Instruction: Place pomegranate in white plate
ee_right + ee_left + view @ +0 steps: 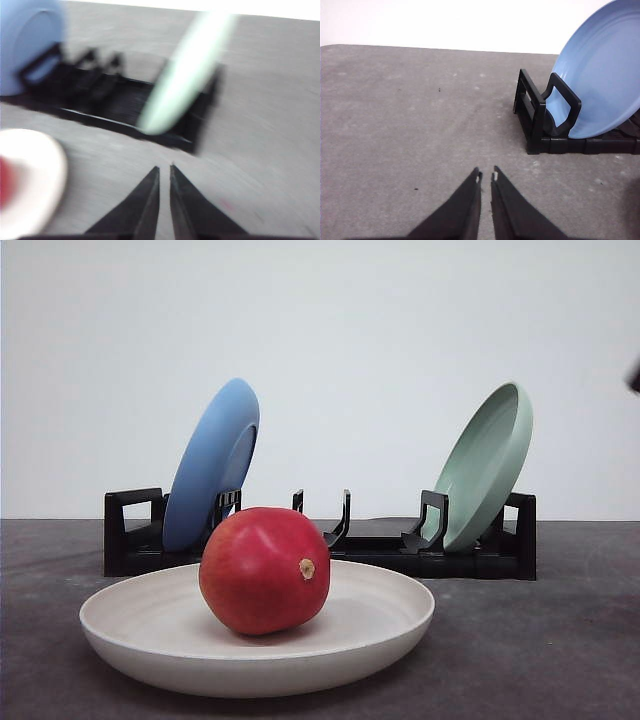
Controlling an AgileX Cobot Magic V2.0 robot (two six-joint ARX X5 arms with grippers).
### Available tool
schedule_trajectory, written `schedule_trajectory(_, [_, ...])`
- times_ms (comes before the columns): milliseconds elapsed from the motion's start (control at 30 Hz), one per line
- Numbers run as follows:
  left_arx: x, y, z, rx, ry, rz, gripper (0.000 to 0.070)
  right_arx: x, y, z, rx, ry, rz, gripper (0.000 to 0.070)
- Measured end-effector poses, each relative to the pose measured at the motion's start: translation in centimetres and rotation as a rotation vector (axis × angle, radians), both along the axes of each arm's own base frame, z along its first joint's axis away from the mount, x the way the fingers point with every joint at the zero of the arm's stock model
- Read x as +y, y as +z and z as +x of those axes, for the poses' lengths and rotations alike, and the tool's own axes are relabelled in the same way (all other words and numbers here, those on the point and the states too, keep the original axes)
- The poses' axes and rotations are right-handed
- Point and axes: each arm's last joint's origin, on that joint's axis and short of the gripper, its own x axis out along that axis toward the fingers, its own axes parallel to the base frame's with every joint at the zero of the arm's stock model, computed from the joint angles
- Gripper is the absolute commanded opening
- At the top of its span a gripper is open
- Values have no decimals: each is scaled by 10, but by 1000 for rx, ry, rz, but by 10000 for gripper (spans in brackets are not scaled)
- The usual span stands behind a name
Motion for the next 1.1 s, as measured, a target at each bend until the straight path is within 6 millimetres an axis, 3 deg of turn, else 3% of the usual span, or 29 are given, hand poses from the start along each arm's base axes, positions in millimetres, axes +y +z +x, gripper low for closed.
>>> schedule_trajectory(133, [0,0,0,0,0,0,17,-13,-27,-13,-75,-86,2,32])
schedule_trajectory(467, [0,0,0,0,0,0,17,-27,-54,-28,-211,-212,2,32])
schedule_trajectory(1100, [0,0,0,0,0,0,17,-30,-64,-27,-263,-242,6,32])
